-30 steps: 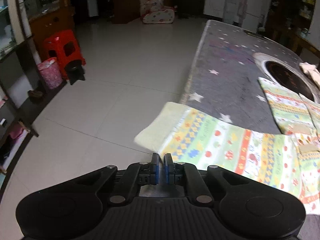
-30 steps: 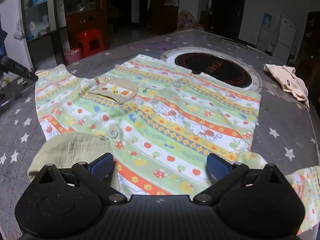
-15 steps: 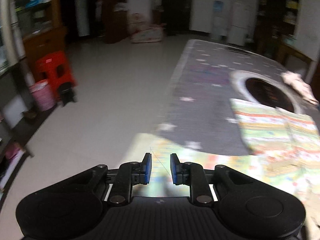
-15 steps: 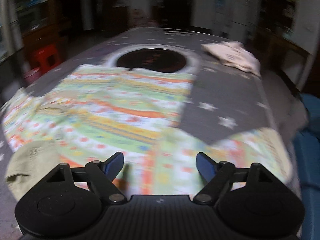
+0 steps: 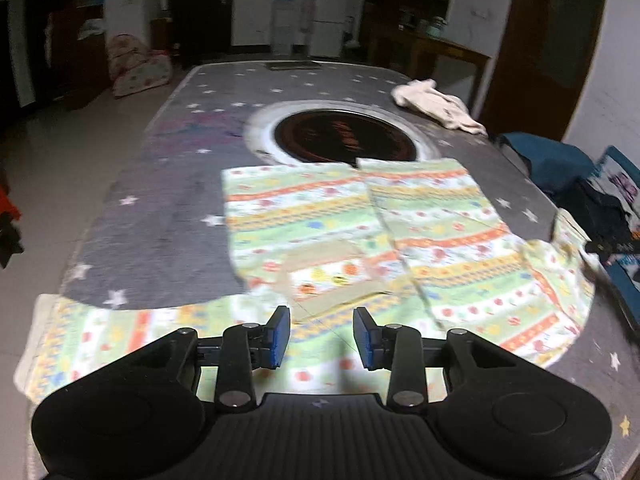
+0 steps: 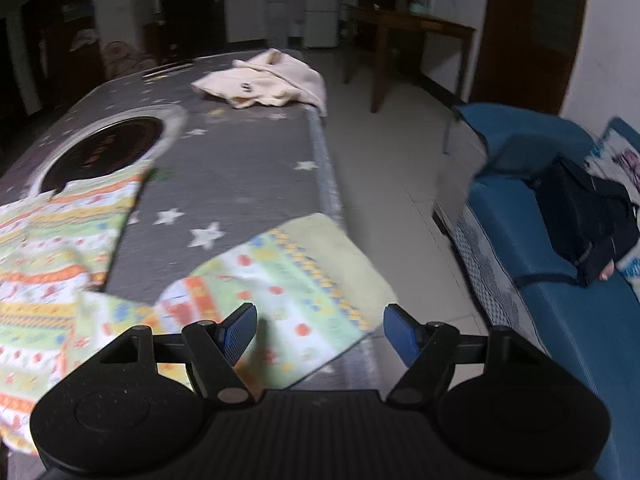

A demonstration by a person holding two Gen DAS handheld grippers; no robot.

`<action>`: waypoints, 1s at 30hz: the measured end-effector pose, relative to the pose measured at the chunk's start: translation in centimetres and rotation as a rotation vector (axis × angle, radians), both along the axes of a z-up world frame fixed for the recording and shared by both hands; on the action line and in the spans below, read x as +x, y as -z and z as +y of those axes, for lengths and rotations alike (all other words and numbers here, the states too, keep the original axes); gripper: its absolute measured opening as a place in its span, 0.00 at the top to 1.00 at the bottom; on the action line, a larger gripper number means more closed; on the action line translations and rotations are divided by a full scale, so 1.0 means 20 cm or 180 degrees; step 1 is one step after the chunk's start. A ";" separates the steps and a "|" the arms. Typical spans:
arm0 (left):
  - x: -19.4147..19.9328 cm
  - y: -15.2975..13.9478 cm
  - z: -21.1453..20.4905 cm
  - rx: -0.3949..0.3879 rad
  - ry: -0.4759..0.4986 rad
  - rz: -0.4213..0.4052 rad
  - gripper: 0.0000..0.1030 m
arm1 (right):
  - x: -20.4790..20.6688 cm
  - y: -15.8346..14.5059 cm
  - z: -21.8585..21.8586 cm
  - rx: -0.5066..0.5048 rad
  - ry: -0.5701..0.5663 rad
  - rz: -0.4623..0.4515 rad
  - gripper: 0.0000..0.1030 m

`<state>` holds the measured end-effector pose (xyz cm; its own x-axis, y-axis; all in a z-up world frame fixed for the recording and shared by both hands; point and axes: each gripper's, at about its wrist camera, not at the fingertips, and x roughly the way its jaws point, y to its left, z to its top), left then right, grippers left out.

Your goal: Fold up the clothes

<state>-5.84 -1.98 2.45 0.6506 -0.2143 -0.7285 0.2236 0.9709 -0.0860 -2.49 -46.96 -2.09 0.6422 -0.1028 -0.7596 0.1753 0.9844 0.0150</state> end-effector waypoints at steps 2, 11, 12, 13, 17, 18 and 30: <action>0.00 0.01 -0.05 0.0002 0.0077 0.0012 0.60 | 0.02 0.03 -0.04 0.0133 0.0086 0.0039 0.30; -0.01 0.04 -0.17 0.0010 0.0341 0.0061 0.58 | 0.05 0.10 -0.17 0.0796 0.0277 0.0014 0.47; -0.01 0.05 -0.18 0.0014 0.0374 0.0078 0.57 | 0.05 0.10 -0.17 0.0776 0.0288 -0.0010 0.51; -0.02 0.06 -0.19 0.0019 0.0407 0.0096 0.57 | 0.05 0.09 -0.17 0.0744 0.0302 -0.0037 0.60; -0.03 0.11 -0.24 0.0058 0.0525 0.0184 0.57 | 0.00 0.05 -0.16 0.0532 0.0366 -0.0195 0.92; -0.03 0.12 -0.25 0.0071 0.0550 0.0209 0.57 | -0.02 0.03 -0.16 0.0473 0.0373 -0.0251 0.92; -0.03 0.13 -0.25 0.0084 0.0612 0.0213 0.54 | -0.10 -0.03 -0.14 0.0374 0.0386 -0.0425 0.93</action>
